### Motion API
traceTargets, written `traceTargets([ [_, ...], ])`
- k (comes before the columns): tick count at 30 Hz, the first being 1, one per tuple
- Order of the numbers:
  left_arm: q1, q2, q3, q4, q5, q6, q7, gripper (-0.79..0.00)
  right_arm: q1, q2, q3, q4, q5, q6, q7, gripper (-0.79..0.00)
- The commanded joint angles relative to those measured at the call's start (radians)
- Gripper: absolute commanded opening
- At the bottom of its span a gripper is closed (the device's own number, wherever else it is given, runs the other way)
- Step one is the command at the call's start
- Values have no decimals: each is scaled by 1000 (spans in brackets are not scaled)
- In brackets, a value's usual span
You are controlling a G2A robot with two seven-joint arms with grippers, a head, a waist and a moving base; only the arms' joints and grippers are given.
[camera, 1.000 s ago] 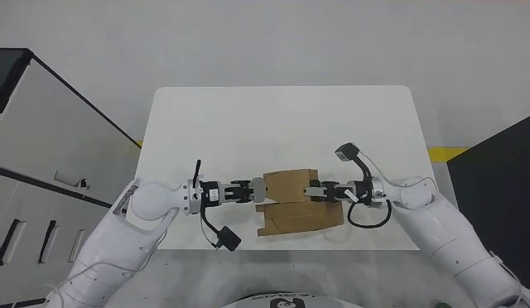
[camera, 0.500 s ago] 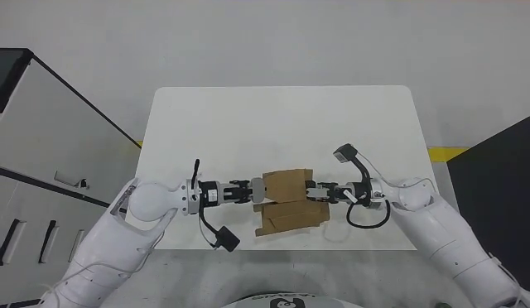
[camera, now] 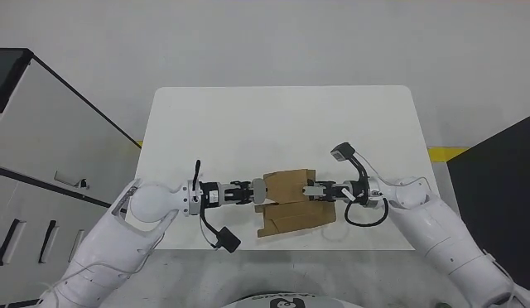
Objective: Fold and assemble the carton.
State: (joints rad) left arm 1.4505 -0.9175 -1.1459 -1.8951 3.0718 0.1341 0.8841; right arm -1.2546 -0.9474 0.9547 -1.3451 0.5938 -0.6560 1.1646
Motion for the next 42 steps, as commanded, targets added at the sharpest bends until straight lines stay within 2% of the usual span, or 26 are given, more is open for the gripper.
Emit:
traceTargets([
  [1, -2, 1, 3, -1, 0, -1, 2, -785, 4, -3, -3, 3, 1, 1, 0, -514],
  [6, -7, 4, 11, -3, 0, -1, 0, -785, 14, -8, -9, 12, 2, 0, -1, -625],
  [10, -10, 6, 17, -5, 0, -1, -3, -785, 21, -12, -14, 19, 2, 3, 2, -785],
  [17, -10, 9, 24, -6, 0, -4, -15, -785, 27, -17, -18, 28, 1, 6, 6, -785],
  [20, -9, 10, 26, -7, 0, -6, -20, -468, 27, -19, -17, 32, 1, 6, 5, -785],
  [21, -9, 10, 26, -7, 0, -6, -21, -397, 25, -19, -17, 35, 3, 5, 4, -785],
  [23, -8, 10, 27, -7, -5, -6, -25, -95, 24, -20, -17, 36, 3, 4, 3, -785],
  [24, -8, 10, 28, -7, -6, -6, -26, 0, 21, -21, -17, 37, 11, 2, 1, -785],
  [34, 2, 11, 25, -6, -42, 2, -39, 0, 6, -26, -19, 38, 47, 0, 0, -785],
  [42, 24, 14, -14, -5, -82, 17, -97, 0, -14, -25, -4, 50, 125, -4, -5, -785],
])
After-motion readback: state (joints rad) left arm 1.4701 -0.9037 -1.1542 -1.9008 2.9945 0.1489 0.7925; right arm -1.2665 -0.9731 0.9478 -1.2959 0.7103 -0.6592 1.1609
